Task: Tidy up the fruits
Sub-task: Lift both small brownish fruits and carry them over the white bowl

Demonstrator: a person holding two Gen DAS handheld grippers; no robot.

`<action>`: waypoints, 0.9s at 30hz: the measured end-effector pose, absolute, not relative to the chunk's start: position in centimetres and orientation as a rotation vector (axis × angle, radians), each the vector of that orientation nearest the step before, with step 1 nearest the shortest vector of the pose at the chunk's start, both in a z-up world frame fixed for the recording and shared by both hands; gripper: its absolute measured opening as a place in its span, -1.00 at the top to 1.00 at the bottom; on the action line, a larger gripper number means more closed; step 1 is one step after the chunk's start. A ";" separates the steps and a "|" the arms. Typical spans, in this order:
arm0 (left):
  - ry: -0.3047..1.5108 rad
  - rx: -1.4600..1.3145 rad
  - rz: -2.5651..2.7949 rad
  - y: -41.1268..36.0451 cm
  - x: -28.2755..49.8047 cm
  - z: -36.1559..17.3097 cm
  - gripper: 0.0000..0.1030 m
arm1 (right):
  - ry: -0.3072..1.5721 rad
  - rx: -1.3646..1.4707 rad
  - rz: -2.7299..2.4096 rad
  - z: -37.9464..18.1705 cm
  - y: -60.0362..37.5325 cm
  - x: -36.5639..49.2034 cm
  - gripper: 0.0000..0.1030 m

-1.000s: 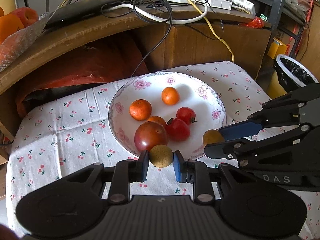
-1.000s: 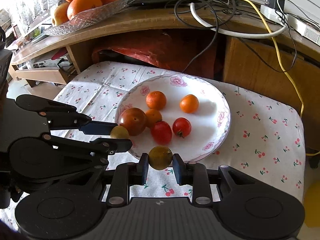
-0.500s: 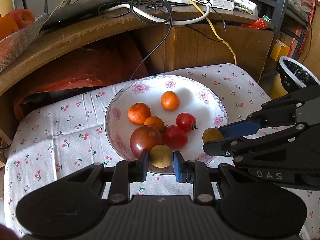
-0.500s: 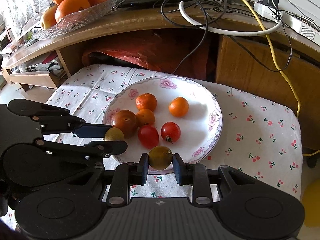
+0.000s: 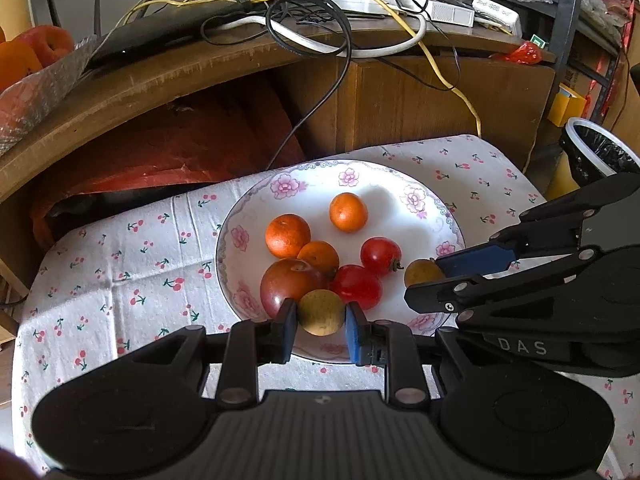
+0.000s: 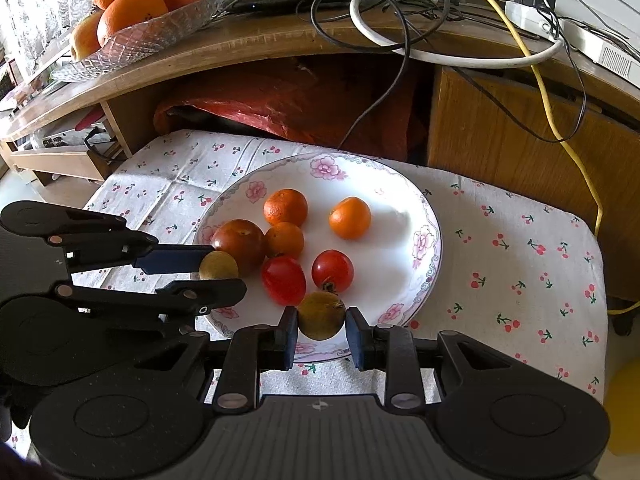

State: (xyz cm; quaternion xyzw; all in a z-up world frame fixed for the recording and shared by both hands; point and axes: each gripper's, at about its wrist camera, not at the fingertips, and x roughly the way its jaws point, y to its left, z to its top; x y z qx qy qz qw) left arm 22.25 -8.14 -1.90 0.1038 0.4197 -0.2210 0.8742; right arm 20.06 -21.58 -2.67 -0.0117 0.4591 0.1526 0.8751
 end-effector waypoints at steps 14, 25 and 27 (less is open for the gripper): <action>0.866 0.234 -0.452 -8.3 21.9 -2.0 0.36 | 0.956 -0.038 0.320 -2.7 -21.5 20.0 0.52; 0.853 0.273 -0.450 -8.7 21.7 -2.0 0.36 | 0.943 -0.045 0.313 -2.7 -21.4 20.0 0.52; 0.852 0.275 -0.448 -8.7 21.7 -2.1 0.36 | 0.942 -0.046 0.313 -2.7 -21.4 20.0 0.52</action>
